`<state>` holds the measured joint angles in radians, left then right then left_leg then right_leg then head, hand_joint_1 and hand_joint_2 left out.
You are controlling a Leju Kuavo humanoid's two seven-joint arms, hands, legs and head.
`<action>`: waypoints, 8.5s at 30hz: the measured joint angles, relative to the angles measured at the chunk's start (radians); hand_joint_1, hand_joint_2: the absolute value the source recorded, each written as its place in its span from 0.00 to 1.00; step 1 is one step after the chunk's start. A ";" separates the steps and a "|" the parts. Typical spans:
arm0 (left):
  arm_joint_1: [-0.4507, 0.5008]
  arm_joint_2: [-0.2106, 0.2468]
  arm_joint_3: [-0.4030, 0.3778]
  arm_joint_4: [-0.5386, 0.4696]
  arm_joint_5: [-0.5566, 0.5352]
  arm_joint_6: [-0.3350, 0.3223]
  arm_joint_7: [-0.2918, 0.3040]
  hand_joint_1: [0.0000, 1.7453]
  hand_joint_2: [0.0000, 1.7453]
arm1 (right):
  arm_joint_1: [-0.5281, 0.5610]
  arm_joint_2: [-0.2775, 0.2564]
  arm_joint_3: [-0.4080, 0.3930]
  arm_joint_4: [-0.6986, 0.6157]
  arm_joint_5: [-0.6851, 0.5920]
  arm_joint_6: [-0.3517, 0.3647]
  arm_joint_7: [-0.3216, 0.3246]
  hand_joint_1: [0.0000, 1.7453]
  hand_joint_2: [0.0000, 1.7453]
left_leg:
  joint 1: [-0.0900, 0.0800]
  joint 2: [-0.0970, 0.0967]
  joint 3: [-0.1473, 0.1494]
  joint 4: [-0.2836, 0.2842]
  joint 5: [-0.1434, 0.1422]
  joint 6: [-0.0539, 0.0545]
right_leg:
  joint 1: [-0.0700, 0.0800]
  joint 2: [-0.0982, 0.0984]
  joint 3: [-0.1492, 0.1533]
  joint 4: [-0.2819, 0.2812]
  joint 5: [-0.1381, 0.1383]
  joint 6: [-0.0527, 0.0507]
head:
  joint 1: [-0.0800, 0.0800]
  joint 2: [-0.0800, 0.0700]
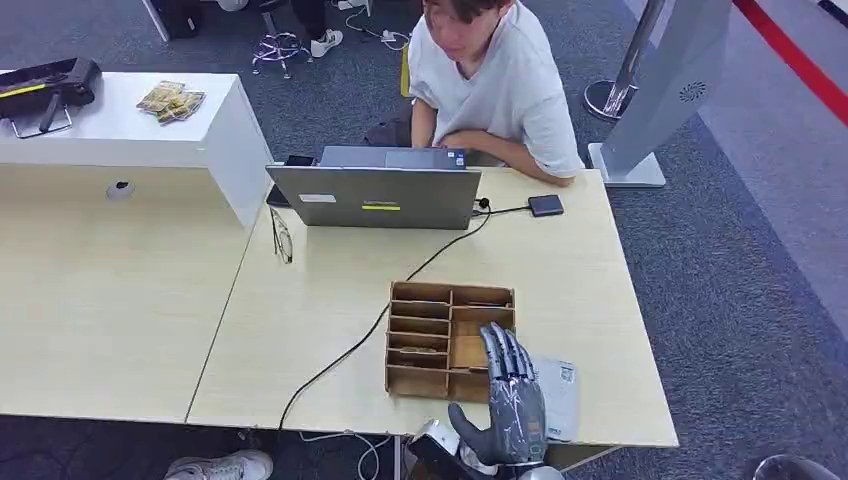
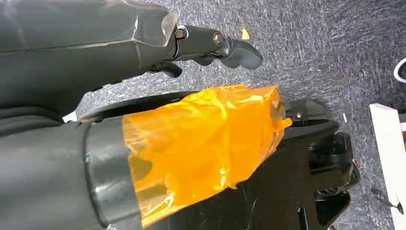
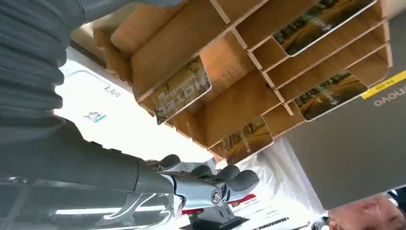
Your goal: Pass the card to the sensor for recognition and then transmit it.
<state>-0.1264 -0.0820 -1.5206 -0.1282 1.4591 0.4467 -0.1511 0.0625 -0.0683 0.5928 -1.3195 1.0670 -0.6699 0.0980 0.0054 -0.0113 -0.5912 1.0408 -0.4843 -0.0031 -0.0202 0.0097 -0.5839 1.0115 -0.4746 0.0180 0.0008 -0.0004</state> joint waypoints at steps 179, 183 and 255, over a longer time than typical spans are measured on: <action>-0.011 0.000 -0.009 0.000 -0.095 -0.049 0.010 0.00 0.00 | -0.248 -0.104 -0.136 -0.066 0.086 0.350 -0.046 0.19 1.00 | 0.000 -0.001 -0.001 0.000 0.000 0.000 | 0.000 -0.001 0.001 0.000 0.001 0.000 | 0.000 0.000; -0.011 0.000 -0.009 0.000 -0.095 -0.049 0.010 0.00 0.00 | -0.248 -0.104 -0.133 -0.057 0.096 0.354 -0.038 0.18 1.00 | 0.000 -0.001 -0.001 0.000 0.000 0.000 | 0.000 -0.001 0.001 0.000 0.001 0.000 | 0.000 0.000; -0.010 0.000 -0.009 0.000 -0.093 -0.055 0.010 0.00 0.00 | -0.279 -0.104 -0.088 0.026 0.127 0.375 -0.016 0.57 1.00 | 0.000 -0.001 -0.001 0.000 0.000 0.000 | 0.000 -0.001 0.001 0.000 0.000 0.000 | 0.000 0.000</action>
<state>-0.1369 -0.0816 -1.5293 -0.1282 1.3661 0.3914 -0.1411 -0.2163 -0.1724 0.5047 -1.2936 1.1937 -0.2949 0.0816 0.0053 -0.0124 -0.5925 1.0409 -0.4841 -0.0027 -0.0203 0.0086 -0.5831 1.0116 -0.4741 0.0180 0.0008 -0.0004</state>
